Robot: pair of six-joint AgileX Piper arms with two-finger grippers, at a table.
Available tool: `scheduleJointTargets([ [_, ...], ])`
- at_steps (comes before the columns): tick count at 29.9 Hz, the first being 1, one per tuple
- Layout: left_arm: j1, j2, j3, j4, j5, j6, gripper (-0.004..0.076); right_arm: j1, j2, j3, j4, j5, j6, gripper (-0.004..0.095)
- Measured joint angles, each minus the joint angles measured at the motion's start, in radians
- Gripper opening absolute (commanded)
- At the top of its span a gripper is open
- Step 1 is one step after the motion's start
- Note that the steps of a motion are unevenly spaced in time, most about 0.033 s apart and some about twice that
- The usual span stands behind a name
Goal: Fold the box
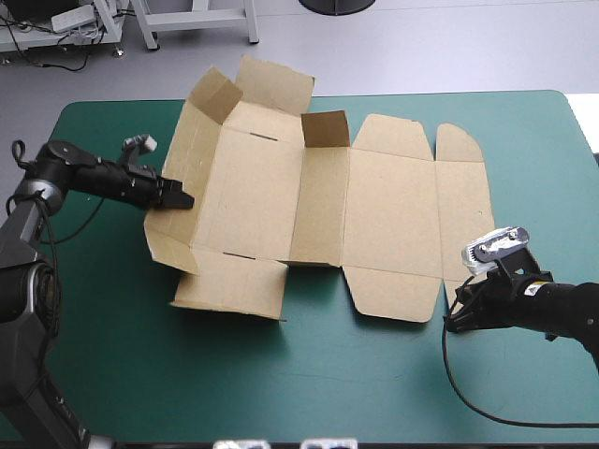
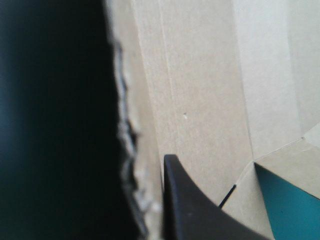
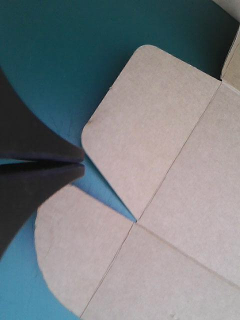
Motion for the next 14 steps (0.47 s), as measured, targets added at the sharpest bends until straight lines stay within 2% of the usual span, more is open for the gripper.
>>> scheduleJointTargets([
  [9, -0.120, -0.106, -0.461, 0.299, 0.030, -0.007, 0.0000, 0.000, 0.000, -0.017, 0.020, -0.033, 0.000, -0.0025],
  [14, -0.273, -0.126, -0.549, 0.471, 0.037, -0.009, 0.0000, 0.000, 0.000, -0.108, 0.020, -0.062, -0.009, -0.0024],
])
